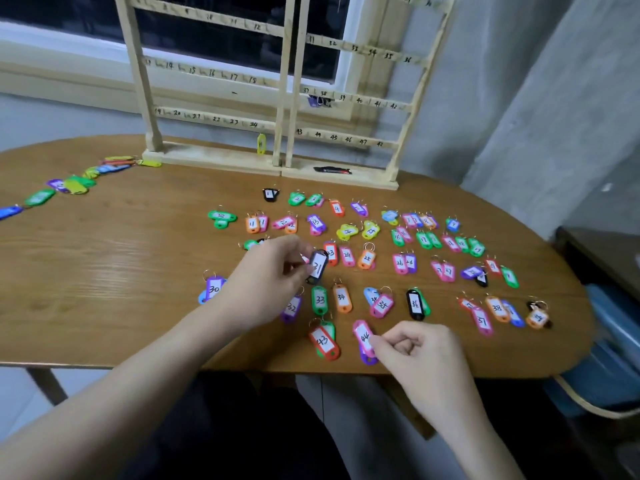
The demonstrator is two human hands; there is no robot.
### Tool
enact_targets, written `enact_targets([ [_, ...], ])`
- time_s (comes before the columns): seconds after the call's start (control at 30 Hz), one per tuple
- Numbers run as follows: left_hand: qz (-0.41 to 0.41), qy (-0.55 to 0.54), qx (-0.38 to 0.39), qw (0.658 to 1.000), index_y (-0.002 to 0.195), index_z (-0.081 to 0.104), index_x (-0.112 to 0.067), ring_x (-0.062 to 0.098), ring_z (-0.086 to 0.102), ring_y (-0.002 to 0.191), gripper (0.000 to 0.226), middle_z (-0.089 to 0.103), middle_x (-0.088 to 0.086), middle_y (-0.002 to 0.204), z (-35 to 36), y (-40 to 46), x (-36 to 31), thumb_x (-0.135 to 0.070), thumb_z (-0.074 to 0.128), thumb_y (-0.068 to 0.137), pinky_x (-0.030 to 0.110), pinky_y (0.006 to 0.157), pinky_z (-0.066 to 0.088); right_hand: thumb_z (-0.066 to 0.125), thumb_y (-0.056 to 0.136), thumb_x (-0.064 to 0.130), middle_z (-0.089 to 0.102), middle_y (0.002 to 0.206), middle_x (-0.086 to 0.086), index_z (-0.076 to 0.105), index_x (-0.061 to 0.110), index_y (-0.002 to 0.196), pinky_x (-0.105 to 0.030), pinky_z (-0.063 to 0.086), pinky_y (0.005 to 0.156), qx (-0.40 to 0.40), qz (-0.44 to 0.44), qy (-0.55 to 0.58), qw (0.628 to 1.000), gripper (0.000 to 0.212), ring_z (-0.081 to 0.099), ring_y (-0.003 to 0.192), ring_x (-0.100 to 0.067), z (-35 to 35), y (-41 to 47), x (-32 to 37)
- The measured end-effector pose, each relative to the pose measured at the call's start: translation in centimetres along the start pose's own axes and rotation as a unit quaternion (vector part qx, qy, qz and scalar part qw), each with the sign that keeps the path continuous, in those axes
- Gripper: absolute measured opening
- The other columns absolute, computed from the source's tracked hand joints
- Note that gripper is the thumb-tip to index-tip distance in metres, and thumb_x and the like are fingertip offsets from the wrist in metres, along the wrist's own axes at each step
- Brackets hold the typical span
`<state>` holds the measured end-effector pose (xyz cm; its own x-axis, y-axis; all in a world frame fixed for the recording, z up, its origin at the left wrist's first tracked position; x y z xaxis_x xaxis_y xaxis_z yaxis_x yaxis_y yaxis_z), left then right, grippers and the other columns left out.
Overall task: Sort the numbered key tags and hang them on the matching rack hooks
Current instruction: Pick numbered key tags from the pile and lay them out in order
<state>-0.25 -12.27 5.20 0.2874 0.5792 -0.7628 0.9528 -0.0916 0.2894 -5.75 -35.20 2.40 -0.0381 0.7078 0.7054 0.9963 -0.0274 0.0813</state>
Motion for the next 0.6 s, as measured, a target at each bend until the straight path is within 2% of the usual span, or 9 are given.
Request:
enact_targets([
  [0.17,-0.023,0.001,-0.017,1.000,0.103,0.063,-0.026,0.000,0.055,0.070,0.015,0.060,-0.011,0.074,-0.7,0.8,1.1,-0.016,0.069,0.094,0.011,0.063,0.038,0.080,0.082,0.039,0.060,0.053,0.002,0.066,0.020,0.061,-0.028,0.045,0.052,-0.009,0.003,-0.030,1.000,0.032,0.058,0.054,-0.019,-0.1,0.5,-0.7],
  [0.37,-0.021,0.003,0.009,1.000,0.113,0.066,-0.029,0.010,0.058,0.073,0.025,0.061,-0.007,0.072,-0.1,1.3,1.3,-0.012,0.068,0.094,0.022,0.068,0.046,0.082,0.080,0.040,0.053,0.048,0.006,0.062,0.022,0.059,-0.027,0.039,0.054,-0.016,-0.004,-0.038,0.999,0.034,0.046,0.048,-0.014,-0.2,0.7,-1.2],
  [0.5,-0.036,0.003,0.008,0.999,0.109,0.065,-0.030,0.008,0.058,0.070,0.022,0.062,-0.007,0.073,-0.3,1.5,1.7,-0.015,0.068,0.094,0.018,0.062,0.044,0.081,0.081,0.040,0.054,0.048,0.007,0.061,0.023,0.058,-0.023,0.037,0.051,-0.015,-0.027,-0.040,0.999,0.035,0.048,0.047,-0.012,-0.2,0.6,-1.0],
  [0.6,-0.050,0.007,0.012,0.999,0.099,0.063,-0.032,0.012,0.059,0.068,0.013,0.066,-0.005,0.073,-0.8,1.4,2.3,-0.020,0.067,0.094,0.027,0.061,0.046,0.079,0.082,0.040,0.052,0.049,0.004,0.060,0.021,0.060,-0.027,0.037,0.052,-0.035,-0.043,-0.027,0.998,0.034,0.046,0.048,-0.016,-0.4,0.6,-1.0],
])
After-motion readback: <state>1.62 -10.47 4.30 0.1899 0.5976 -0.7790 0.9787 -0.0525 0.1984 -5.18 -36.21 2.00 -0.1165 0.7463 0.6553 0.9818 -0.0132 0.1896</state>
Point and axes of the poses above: each hand's wrist, its own y-axis towards the middle knuckle, its own z-axis out of the palm, x = y × z, the point moved 8 cm from there along y, towards the middle knuckle
